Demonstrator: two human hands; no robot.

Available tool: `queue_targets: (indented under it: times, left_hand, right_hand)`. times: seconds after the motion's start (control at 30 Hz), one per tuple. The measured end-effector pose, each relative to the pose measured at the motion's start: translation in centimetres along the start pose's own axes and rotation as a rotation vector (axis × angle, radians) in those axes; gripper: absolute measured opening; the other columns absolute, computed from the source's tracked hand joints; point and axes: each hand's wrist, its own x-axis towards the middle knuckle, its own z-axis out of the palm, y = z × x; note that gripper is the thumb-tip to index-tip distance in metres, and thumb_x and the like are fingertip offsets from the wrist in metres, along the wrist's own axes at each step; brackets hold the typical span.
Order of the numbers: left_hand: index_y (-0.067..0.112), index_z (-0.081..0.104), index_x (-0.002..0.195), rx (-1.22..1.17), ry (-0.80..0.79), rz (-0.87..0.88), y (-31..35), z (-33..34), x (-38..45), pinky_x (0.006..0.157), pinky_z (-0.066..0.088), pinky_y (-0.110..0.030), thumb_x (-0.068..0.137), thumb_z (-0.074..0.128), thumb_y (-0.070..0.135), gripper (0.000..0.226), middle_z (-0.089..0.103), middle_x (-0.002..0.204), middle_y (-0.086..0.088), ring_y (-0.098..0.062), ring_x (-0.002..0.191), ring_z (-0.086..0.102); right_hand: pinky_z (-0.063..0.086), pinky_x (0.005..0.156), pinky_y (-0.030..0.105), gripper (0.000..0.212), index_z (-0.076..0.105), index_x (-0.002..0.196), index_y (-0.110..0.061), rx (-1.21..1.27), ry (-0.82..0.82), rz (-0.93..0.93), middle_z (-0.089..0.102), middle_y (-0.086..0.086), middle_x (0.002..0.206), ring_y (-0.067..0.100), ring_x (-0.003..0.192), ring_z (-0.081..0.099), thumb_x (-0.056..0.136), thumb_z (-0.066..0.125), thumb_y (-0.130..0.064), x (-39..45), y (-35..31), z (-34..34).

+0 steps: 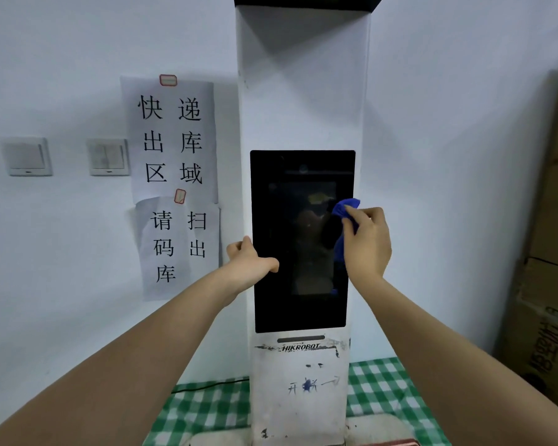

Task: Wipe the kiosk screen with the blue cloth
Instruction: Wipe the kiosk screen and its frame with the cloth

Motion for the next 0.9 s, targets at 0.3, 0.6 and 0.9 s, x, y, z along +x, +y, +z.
queue_targets:
  times: [0.3,0.6,0.9]
  left_hand:
    - [0.017,0.001,0.153,-0.021,-0.003,0.018,-0.4,0.1,0.1,0.110,0.028,-0.034,0.092,0.055,0.021,0.082,0.003,0.156,-0.002,-0.026,0.141,0.026]
    - [0.025,-0.006,0.153,-0.059,-0.001,-0.005,-1.4,0.7,0.5,0.108,0.038,-0.036,0.088,0.058,0.023,0.091,0.001,0.155,0.004,-0.029,0.131,0.041]
    - [0.032,-0.012,0.151,-0.073,-0.035,-0.038,-1.6,0.9,0.8,0.108,0.032,-0.040,0.088,0.056,0.030,0.093,0.001,0.157,-0.002,-0.031,0.135,0.037]
  right_hand:
    - [0.044,0.057,0.030,0.028,0.065,0.117,-0.022,-0.271,-0.163,-0.411,0.056,-0.001,0.106,0.021,0.093,0.052,0.089,0.059,-0.015,-1.2,0.5,0.0]
    - [0.037,0.044,0.026,0.041,0.065,0.111,-0.023,-0.379,-0.263,-0.622,0.056,-0.001,0.097,0.020,0.082,0.053,0.073,0.077,-0.017,-3.6,-0.4,2.1]
    - [0.046,0.055,0.032,0.033,0.064,0.117,-0.020,-0.150,-0.068,-0.302,0.057,0.002,0.104,0.023,0.090,0.054,0.085,0.063,-0.013,-2.6,-2.4,2.3]
